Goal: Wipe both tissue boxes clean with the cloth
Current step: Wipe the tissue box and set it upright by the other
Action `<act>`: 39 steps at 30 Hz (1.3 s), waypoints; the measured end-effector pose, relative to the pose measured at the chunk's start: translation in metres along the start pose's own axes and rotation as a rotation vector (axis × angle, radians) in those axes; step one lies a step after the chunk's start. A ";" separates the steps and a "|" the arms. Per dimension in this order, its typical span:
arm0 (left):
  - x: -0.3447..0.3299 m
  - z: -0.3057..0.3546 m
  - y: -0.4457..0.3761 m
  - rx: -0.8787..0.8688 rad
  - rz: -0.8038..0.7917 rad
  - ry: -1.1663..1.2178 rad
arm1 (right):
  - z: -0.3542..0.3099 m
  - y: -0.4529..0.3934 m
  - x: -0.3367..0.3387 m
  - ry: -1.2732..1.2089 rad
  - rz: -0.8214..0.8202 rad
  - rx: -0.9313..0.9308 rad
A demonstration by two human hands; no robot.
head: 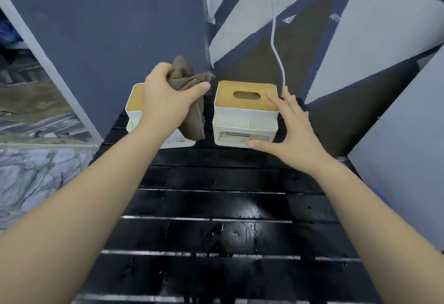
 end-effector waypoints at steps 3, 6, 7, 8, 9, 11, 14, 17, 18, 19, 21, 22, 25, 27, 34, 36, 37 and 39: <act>0.027 0.007 0.043 0.153 -0.126 0.047 | -0.010 0.050 -0.005 -0.031 0.012 -0.029; 0.047 0.004 0.091 0.290 -0.273 0.035 | -0.014 0.100 -0.012 -0.045 -0.043 -0.080; 0.053 0.002 0.108 0.322 -0.315 0.045 | -0.016 0.116 -0.015 -0.057 -0.060 -0.092; 0.057 -0.001 0.124 0.354 -0.361 0.055 | -0.019 0.131 -0.017 -0.065 -0.073 -0.102; 0.060 -0.004 0.140 0.388 -0.402 0.069 | -0.021 0.146 -0.019 -0.065 -0.081 -0.109; 0.063 -0.013 0.169 0.447 -0.446 0.061 | -0.025 0.172 -0.023 -0.041 -0.107 -0.122; 0.062 -0.034 0.209 0.295 -0.355 -0.255 | -0.026 0.206 -0.027 0.020 -0.153 -0.163; 0.056 -0.053 0.251 -0.027 -0.439 -0.560 | -0.018 0.235 -0.028 0.114 -0.173 -0.222; 0.053 -0.060 0.264 -0.045 -0.503 -0.606 | -0.014 0.244 -0.027 0.149 -0.184 -0.243; 0.049 -0.069 0.274 -0.056 -0.529 -0.658 | -0.010 0.252 -0.026 0.184 -0.204 -0.263; 0.037 -0.080 0.285 -0.065 -0.483 -0.745 | -0.003 0.264 -0.025 0.240 -0.257 -0.291; 0.029 -0.080 0.286 -0.043 -0.443 -0.759 | 0.000 0.267 -0.025 0.259 -0.274 -0.291; 0.000 -0.071 0.285 0.019 -0.356 -0.792 | 0.003 0.270 -0.026 0.268 -0.264 -0.276; -0.023 -0.063 0.287 -0.061 -0.357 -0.794 | 0.004 0.269 -0.027 0.251 -0.233 -0.282; -0.093 -0.036 0.320 -0.384 -0.598 -0.673 | 0.006 0.269 -0.033 0.179 -0.115 -0.327; -0.082 -0.043 0.318 -0.425 -0.565 -0.648 | 0.004 0.269 -0.034 0.200 -0.104 -0.326; -0.071 -0.046 0.316 -0.431 -0.531 -0.633 | 0.004 0.269 -0.035 0.221 -0.105 -0.322; -0.040 -0.054 0.311 -0.409 -0.420 -0.612 | 0.004 0.268 -0.035 0.252 -0.109 -0.319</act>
Point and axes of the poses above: each hand's wrist, its own y-axis away from the middle knuckle, its own x-axis out of the back of the hand, z = x × y, the point moved 1 cm from there along -y, towards the middle knuckle, and after that the axes turned 5 degrees about y, right-handed, at the moved point
